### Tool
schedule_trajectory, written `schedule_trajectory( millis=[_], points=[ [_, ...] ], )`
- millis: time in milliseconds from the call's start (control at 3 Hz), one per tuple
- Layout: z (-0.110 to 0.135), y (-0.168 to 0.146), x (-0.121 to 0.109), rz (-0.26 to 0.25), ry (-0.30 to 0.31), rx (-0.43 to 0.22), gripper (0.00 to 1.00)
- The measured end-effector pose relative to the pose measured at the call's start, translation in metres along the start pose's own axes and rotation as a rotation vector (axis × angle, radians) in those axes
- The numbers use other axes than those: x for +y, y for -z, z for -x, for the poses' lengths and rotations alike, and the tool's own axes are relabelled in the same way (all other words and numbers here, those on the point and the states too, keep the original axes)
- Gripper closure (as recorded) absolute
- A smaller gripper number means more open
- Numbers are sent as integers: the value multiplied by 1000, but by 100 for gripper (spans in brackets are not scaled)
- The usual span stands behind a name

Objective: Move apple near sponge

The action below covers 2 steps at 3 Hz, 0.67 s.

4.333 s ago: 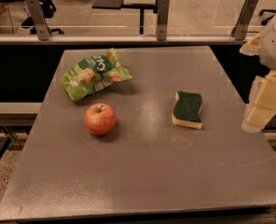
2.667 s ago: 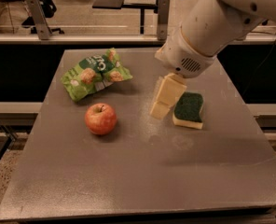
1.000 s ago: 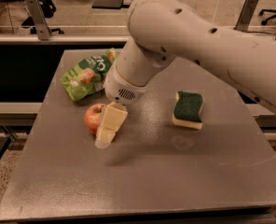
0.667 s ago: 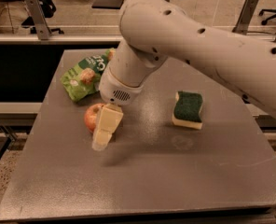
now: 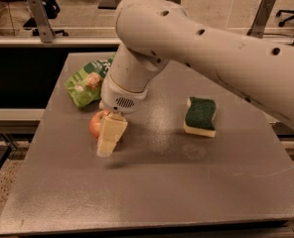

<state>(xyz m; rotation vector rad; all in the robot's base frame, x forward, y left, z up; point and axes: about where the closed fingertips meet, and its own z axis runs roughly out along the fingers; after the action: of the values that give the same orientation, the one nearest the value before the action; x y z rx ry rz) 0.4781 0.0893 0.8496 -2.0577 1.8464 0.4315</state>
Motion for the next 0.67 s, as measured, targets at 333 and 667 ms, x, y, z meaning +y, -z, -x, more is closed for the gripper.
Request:
schedule_trajectory(
  millis=[333, 667],
  points=[
    [-6, 2, -1, -6, 12, 24, 44],
    [-20, 19, -6, -51, -1, 45, 68]
  ],
)
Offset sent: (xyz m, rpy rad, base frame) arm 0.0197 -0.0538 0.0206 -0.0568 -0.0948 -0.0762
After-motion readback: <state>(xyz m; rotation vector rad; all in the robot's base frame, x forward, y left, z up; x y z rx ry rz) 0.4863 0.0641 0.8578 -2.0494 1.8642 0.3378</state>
